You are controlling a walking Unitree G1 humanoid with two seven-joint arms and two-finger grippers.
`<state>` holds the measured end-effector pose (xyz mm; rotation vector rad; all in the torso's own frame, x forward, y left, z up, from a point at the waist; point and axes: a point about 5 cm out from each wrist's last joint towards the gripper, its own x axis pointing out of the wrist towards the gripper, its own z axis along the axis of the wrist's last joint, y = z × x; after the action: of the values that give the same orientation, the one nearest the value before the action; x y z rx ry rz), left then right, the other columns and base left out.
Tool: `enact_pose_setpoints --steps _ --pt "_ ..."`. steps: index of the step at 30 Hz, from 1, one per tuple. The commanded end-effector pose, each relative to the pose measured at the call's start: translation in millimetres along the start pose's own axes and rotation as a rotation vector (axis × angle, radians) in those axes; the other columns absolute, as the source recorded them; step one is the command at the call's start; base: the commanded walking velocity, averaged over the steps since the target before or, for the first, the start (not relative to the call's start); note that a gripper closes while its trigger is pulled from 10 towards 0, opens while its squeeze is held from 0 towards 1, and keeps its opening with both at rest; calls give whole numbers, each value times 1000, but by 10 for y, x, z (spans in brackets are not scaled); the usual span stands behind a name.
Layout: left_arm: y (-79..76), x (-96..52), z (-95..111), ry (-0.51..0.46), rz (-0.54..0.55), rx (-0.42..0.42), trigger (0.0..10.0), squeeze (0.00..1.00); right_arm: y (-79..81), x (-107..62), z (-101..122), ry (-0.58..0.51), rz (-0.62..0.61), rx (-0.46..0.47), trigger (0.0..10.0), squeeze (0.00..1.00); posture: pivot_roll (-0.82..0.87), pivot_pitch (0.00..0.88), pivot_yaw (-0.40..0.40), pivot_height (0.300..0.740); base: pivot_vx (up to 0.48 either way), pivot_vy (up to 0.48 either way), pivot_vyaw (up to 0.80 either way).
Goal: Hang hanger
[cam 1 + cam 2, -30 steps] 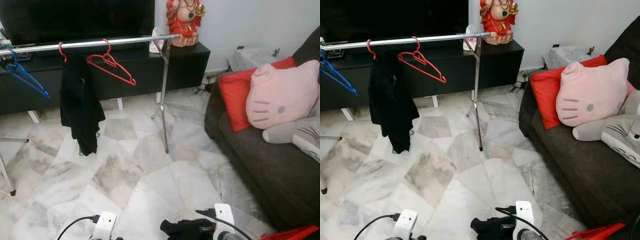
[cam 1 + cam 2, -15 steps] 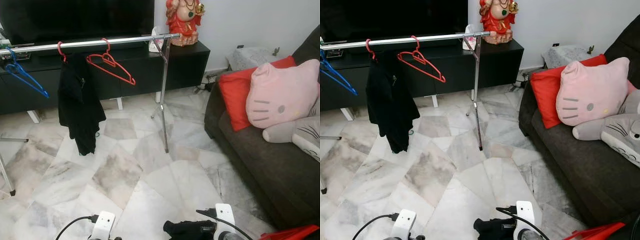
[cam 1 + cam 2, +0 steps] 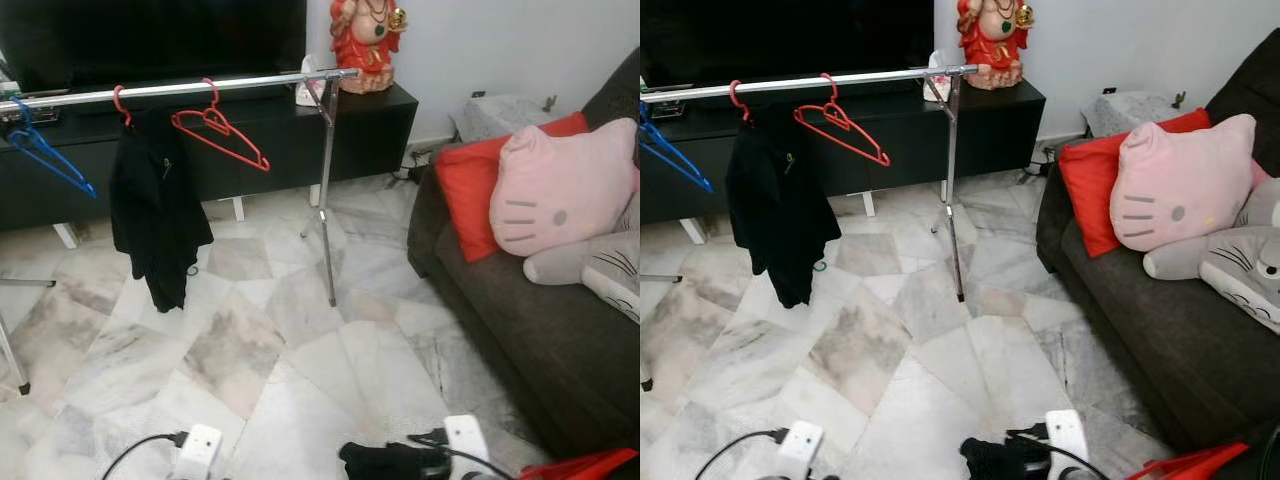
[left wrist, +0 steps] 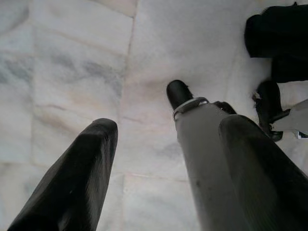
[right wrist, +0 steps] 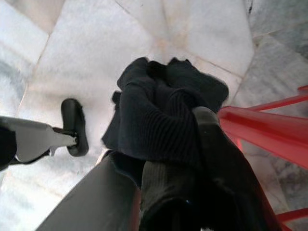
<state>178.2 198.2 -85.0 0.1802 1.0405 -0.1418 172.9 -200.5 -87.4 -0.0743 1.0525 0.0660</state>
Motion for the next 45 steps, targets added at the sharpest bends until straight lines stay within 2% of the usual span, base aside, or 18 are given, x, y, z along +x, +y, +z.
enact_pose_setpoints --steps 1,4,7,11,14,21,27,30,37,45 --pt "61 -16 -39 2 16 -6 10000 0 -30 -8 -7 -11 -11 -18 10000 0 -125 0 -41 740 0 0 0" --pt "20 -14 -52 6 -10 64 10000 0 -22 -9 -11 -26 -16 -6 10000 0 -136 0 -51 740 0 0 0" --pt "-53 -1 -40 16 -39 109 10000 0 -83 -16 5 -35 -47 36 10000 0 -162 0 -39 740 0 0 0" --pt "-40 3 -28 21 -15 37 10000 0 -105 -18 47 -50 -43 25 10000 0 -183 0 -30 740 0 0 0" --pt "-12 8 29 7 9 -9 10000 0 -76 -10 101 -59 -4 3 10000 0 -128 0 -63 740 0 0 0" --pt "-27 18 90 -2 13 26 10000 0 -104 -8 174 -83 -17 39 10000 0 -116 0 -62 740 0 0 0" --pt "6 22 161 -30 56 -5 10000 0 -119 -2 297 -112 -25 93 10000 0 -127 0 -38 740 0 0 0" --pt "9 24 189 -39 63 -25 10000 0 -95 4 352 -124 -20 55 10000 0 -133 0 -37 740 0 0 0" --pt "11 30 265 -59 56 -75 10000 0 -67 11 462 -148 -13 68 10000 0 -126 0 -44 740 0 0 770" --pt "2 35 351 -83 47 -58 10000 0 -31 16 563 -168 11 67 10000 0 -111 0 -46 740 0 0 800"
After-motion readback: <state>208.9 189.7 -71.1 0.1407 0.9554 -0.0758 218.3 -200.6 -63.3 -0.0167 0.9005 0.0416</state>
